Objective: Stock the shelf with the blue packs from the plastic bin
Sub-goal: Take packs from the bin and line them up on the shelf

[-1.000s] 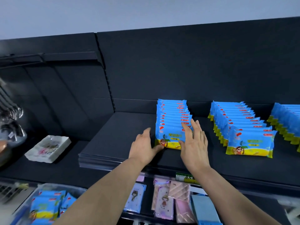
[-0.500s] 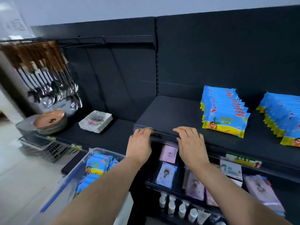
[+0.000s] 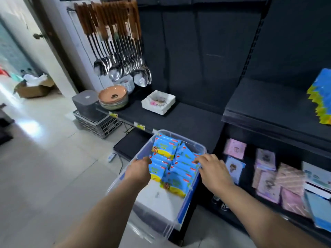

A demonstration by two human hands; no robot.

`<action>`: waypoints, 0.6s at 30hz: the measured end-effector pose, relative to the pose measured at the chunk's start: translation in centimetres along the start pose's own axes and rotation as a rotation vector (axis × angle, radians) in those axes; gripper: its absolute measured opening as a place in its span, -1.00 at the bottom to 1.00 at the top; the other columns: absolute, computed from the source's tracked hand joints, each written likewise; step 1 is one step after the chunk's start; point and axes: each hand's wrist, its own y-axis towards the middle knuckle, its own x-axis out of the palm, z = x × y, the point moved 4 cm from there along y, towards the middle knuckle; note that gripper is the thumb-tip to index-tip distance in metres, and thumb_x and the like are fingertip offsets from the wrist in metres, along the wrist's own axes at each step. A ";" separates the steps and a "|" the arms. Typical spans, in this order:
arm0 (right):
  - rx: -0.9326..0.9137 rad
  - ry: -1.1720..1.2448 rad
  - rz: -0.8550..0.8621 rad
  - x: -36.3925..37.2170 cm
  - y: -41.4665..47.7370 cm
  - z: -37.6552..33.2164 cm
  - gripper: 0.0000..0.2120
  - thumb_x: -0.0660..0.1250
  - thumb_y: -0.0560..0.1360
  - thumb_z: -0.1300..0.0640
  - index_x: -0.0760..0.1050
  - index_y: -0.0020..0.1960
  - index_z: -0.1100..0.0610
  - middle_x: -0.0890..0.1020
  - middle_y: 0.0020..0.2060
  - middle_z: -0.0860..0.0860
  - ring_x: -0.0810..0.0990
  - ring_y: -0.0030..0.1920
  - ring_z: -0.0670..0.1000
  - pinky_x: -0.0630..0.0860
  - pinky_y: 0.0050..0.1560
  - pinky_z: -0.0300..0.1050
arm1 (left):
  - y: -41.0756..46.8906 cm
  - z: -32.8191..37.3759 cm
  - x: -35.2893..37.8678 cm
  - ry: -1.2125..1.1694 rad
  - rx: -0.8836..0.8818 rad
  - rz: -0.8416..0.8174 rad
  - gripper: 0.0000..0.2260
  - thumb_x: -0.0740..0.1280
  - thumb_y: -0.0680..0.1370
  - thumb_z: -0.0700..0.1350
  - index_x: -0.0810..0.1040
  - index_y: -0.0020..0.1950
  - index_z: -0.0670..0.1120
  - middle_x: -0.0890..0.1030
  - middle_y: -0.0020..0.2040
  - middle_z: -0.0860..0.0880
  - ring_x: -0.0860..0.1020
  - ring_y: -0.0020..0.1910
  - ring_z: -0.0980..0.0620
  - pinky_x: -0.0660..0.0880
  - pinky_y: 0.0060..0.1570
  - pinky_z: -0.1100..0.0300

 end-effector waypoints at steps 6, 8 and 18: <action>-0.013 0.025 -0.272 4.3 0.6 -1.0 -0.64 0.16 0.54 0.21 0.37 0.29 -0.06 0.44 0.27 -0.10 0.33 0.31 -0.03 0.29 0.18 -0.08 | -1.1 -3.2 4.8 -0.044 -0.091 -0.156 -0.64 0.19 0.55 -0.16 0.40 0.34 0.04 0.51 0.26 -0.09 0.47 0.24 -0.10 0.41 0.20 0.12; -0.013 0.039 -0.362 5.6 1.5 -0.9 -0.68 0.15 0.56 0.18 0.38 0.27 -0.06 0.47 0.26 -0.08 0.38 0.30 -0.01 0.31 0.19 -0.08 | -1.0 -3.4 5.9 -0.026 -0.107 -0.202 -0.66 0.20 0.56 -0.16 0.38 0.33 0.00 0.48 0.24 -0.12 0.46 0.23 -0.12 0.42 0.20 0.09; -0.142 0.060 -0.608 12.3 7.4 -2.1 -0.63 0.19 0.54 0.22 0.35 0.33 0.02 0.50 0.24 0.02 0.48 0.22 0.08 0.44 0.17 -0.05 | 1.7 -4.6 8.9 -0.022 -0.291 -0.290 -0.68 0.20 0.53 -0.17 0.42 0.28 -0.01 0.53 0.22 -0.10 0.44 0.26 -0.11 0.44 0.16 0.07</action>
